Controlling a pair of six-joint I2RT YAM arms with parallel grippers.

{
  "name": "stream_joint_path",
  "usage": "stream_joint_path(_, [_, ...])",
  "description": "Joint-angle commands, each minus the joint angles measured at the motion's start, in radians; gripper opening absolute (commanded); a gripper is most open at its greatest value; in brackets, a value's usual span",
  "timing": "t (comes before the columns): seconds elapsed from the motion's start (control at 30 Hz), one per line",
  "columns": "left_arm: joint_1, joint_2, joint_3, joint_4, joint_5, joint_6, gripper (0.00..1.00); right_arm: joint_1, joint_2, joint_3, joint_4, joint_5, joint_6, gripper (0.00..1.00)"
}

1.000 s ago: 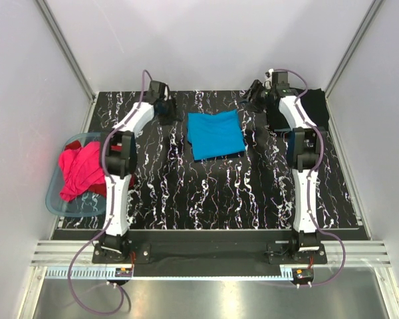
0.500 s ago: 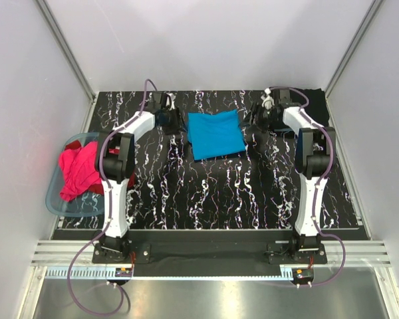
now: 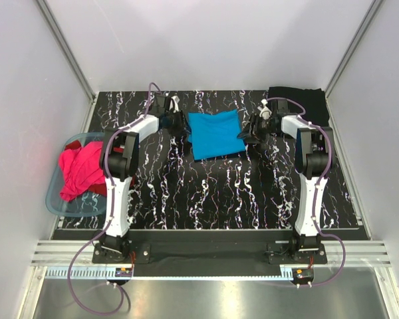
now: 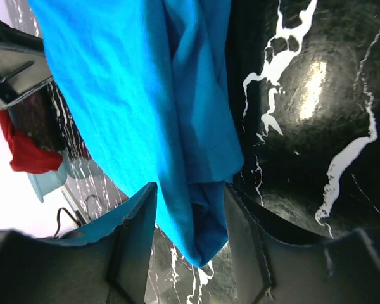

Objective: Fold and stack the t-shirts
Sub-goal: Fold the tshirt

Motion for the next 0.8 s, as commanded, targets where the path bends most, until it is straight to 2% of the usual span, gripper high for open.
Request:
stream_joint_path(0.0, [-0.006, 0.014, -0.013, 0.069, 0.072, -0.032, 0.38, 0.005, -0.06, -0.036, 0.088, -0.066, 0.029, 0.53])
stream_joint_path(0.1, [-0.006, -0.012, -0.03, 0.062, 0.107, -0.065, 0.21, 0.005, -0.075, -0.077, 0.128, -0.074, 0.054, 0.49])
stream_joint_path(0.13, [-0.006, -0.021, -0.034, 0.056, 0.115, -0.078, 0.09, 0.005, -0.079, -0.093, 0.15, -0.066, 0.07, 0.46])
stream_joint_path(0.17, [-0.007, -0.047, -0.04, 0.042, 0.117, -0.093, 0.02, 0.004, -0.083, -0.097, 0.156, -0.06, 0.078, 0.44])
stream_joint_path(0.33, [-0.018, -0.122, -0.143, 0.066, 0.029, -0.2, 0.0, 0.004, -0.092, -0.143, 0.224, -0.045, 0.141, 0.19])
stream_joint_path(0.47, [-0.021, -0.078, -0.185, 0.083, 0.04, -0.251, 0.0, 0.005, -0.096, -0.16, 0.248, -0.04, 0.167, 0.11])
stream_joint_path(0.5, [-0.024, -0.085, -0.194, 0.085, 0.038, -0.248, 0.03, 0.005, -0.096, -0.165, 0.251, -0.041, 0.17, 0.11])
stream_joint_path(0.57, [-0.024, -0.11, -0.217, 0.08, 0.008, -0.241, 0.22, 0.005, -0.105, -0.169, 0.25, -0.048, 0.17, 0.18])
stream_joint_path(0.67, [-0.009, -0.168, -0.214, 0.015, -0.054, -0.218, 0.38, 0.005, -0.135, -0.182, 0.247, -0.042, 0.169, 0.32])
stream_joint_path(0.7, [0.002, -0.18, -0.202, -0.009, -0.067, -0.199, 0.41, 0.004, -0.138, -0.179, 0.244, -0.035, 0.173, 0.38])
stream_joint_path(0.77, [0.01, -0.206, -0.154, -0.076, -0.116, -0.179, 0.41, 0.004, -0.13, -0.173, 0.234, -0.035, 0.185, 0.44])
